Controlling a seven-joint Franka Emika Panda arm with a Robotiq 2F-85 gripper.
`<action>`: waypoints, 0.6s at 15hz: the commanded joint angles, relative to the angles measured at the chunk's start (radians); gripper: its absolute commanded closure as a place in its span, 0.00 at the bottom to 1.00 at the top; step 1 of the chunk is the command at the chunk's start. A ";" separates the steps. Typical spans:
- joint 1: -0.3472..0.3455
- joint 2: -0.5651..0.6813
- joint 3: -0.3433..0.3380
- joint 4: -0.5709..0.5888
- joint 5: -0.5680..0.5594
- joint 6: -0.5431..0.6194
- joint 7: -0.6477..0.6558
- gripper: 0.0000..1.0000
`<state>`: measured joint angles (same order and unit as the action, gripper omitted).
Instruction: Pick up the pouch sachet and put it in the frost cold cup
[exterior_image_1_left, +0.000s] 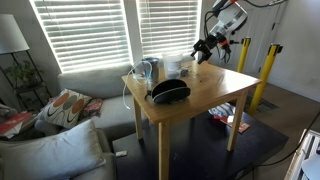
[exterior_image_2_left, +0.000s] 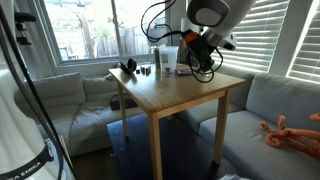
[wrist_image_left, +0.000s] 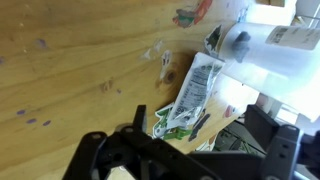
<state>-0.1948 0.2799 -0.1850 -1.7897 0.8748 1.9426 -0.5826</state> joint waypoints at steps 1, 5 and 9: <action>-0.038 0.096 0.043 0.116 0.032 -0.048 0.024 0.00; -0.059 0.191 0.078 0.223 0.051 -0.077 0.037 0.00; -0.080 0.278 0.108 0.324 0.046 -0.093 0.068 0.10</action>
<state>-0.2393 0.4785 -0.1102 -1.5765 0.9010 1.8993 -0.5508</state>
